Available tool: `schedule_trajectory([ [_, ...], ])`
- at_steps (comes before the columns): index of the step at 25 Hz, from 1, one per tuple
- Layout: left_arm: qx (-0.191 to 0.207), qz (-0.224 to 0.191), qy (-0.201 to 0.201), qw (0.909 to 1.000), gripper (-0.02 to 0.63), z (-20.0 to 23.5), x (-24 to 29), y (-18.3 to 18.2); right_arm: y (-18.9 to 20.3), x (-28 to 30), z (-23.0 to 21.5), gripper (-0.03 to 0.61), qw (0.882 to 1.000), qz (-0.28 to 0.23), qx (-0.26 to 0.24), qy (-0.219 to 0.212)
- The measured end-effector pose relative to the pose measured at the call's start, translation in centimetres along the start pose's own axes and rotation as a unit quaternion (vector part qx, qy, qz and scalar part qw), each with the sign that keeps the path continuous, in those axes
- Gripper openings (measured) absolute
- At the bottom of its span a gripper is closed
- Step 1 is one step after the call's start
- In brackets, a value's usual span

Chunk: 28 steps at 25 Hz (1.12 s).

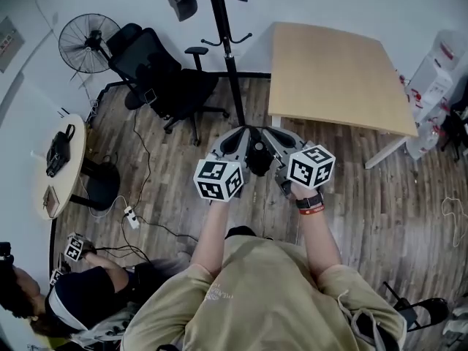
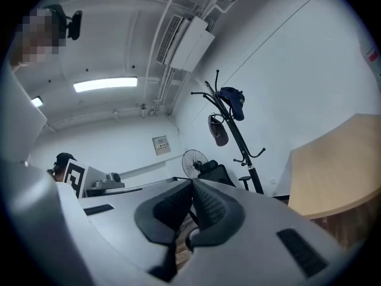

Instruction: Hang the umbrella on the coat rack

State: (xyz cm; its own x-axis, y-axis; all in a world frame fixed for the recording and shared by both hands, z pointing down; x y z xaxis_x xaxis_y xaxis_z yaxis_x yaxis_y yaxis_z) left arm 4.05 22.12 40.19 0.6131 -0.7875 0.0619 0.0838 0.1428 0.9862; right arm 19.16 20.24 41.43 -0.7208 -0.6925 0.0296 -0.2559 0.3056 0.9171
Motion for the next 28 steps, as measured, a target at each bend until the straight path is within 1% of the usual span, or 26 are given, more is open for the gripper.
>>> schedule_trajectory([
  [7, -0.002, 0.012, 0.002, 0.9999, 0.025, 0.1, 1.8, 1.1, 0.8, 0.4, -1.9, 0.015, 1.000, 0.007, 0.005, 0.001],
  [13, -0.006, 0.013, 0.004, 0.9999, 0.025, 3.6, 4.4, 1.7, 0.8, 4.0, -4.1, 0.015, 1.000, 0.013, -0.008, 0.010],
  [16, -0.006, 0.010, 0.005, 0.9999, 0.025, 6.3, 6.4, 1.4, 0.2, 7.0, -5.6, 0.015, 0.999, 0.017, -0.022, 0.017],
  [19, -0.007, 0.008, 0.003, 0.9999, 0.025, 10.1, 8.2, 0.7, -0.4, 11.0, -6.7, 0.015, 0.999, 0.026, -0.034, 0.021],
  [28, -0.020, 0.004, 0.009, 0.9997, 0.025, 21.1, 13.3, -1.7, -3.1, 23.0, -10.1, 0.015, 0.998, 0.039, -0.034, 0.034],
])
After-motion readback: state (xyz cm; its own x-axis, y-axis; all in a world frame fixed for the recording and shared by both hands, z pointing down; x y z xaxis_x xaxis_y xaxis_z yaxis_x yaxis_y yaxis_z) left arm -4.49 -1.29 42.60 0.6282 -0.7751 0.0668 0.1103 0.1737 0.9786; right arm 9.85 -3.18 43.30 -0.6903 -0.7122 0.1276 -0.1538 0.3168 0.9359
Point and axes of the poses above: the fingertips, and each gripper's own axes: x forward along the fingers, z to its left, y out of its underside, the point moved 8 cm from there along -x, backward along the fingers, and after that the axes turned 6 degrees about y, right-handed, at the moved point
